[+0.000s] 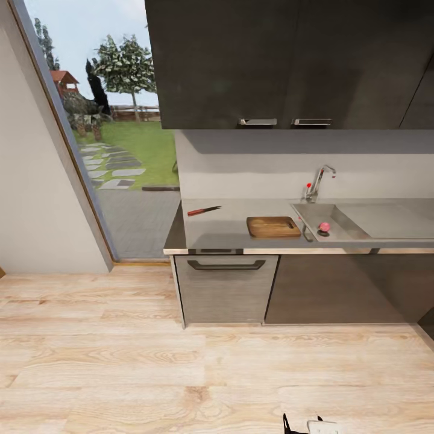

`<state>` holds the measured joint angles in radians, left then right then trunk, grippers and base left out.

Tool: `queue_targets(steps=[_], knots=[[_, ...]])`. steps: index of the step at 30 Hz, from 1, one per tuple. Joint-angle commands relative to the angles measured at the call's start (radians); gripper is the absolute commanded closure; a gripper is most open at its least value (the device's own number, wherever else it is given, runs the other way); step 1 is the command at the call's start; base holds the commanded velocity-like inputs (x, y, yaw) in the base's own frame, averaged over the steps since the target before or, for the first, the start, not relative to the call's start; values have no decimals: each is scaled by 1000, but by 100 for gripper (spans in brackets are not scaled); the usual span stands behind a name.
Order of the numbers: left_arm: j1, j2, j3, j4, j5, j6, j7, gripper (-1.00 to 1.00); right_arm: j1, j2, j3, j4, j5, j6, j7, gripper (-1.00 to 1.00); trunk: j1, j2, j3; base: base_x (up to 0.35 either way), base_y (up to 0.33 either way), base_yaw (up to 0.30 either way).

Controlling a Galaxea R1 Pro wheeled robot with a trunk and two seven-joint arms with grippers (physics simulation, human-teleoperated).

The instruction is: In the kitchen, take the Vidalia onion out of the sink, dice it on the chopping board with the paring knife, put the diced onion into the bowl on the countertop, then place both the paring knife and the chopping board into the sink.

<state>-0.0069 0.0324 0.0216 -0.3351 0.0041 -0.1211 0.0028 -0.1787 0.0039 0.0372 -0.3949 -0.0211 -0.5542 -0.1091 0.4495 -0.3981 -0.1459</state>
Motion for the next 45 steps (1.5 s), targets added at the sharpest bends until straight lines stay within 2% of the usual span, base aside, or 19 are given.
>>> queue_targets(steps=[1, 11, 45], knots=[[-1, 0, 2, 1, 0, -3, 0, -100, -1, 0, 4, 1, -2, -3, -6, -100, 1, -2, -2, 0, 0, 0], [-1, 1, 3, 1, 0, -3, 0, -100, -1, -1, 1, 1, -5, -3, -6, -100, 1, -2, 4, 0, 0, -181], [-1, 1, 3, 1, 2, -3, 0, -100, -1, -5, -1, 1, -5, 0, -4, -100, 1, -2, 26, 0, 0, -278]])
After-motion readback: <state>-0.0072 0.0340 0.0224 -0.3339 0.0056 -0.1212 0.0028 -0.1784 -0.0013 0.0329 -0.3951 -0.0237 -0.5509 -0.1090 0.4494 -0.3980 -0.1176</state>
